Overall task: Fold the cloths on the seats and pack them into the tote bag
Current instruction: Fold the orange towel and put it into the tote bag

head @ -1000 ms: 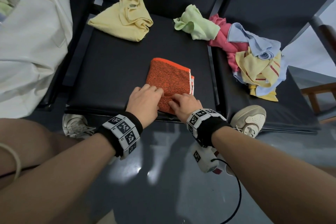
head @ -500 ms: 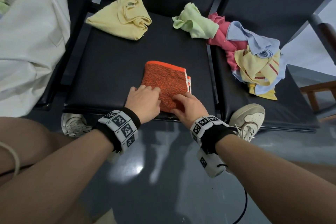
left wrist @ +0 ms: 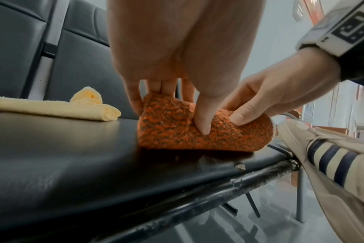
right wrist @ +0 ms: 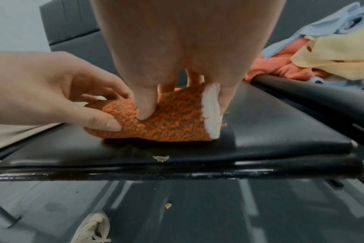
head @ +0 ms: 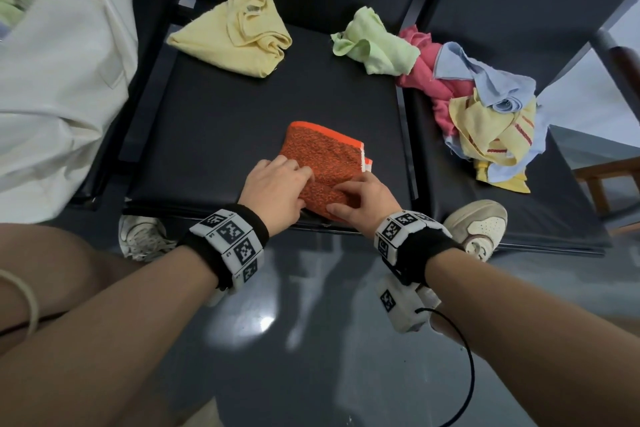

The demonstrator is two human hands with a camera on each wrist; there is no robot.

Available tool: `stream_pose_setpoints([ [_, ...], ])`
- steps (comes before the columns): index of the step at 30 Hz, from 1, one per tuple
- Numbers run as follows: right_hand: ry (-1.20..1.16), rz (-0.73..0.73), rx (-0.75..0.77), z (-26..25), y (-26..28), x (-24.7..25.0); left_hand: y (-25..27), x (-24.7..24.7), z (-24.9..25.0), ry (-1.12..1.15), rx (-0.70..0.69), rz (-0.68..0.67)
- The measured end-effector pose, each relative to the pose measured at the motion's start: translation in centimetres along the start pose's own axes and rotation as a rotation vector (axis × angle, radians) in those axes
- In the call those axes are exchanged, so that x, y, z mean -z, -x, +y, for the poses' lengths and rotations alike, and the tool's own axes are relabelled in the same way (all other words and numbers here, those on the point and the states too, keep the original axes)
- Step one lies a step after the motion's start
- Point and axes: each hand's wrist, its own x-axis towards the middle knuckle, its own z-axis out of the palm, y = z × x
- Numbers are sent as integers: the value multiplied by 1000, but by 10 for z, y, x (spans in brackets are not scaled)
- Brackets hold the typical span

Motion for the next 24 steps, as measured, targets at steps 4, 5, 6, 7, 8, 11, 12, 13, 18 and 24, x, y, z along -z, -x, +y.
stream_pose_setpoints([
  [4,-122,61,-23,6,8,-5,-2,0,-3,20,31,-26],
  [5,-145,74,-18,7,9,-5,-3,0,-4,36,43,-31],
  [6,-167,89,-18,8,9,-5,-4,1,-4,55,54,-36],
  [7,-187,105,-26,9,8,-5,-4,3,-4,71,65,-42],
  [8,-204,120,-41,9,7,-4,-4,4,-4,84,76,-47],
  [11,-210,118,-95,9,0,-1,-2,7,-2,164,136,-36],
  [12,-206,108,-110,9,-2,0,-1,8,-2,203,152,-18],
  [13,-200,104,-123,9,-4,-1,-1,8,-3,230,154,3],
  [18,-197,80,-203,9,-11,-6,3,10,-5,14,30,58],
  [24,-194,74,-210,9,-11,-4,1,9,-3,27,56,35],
])
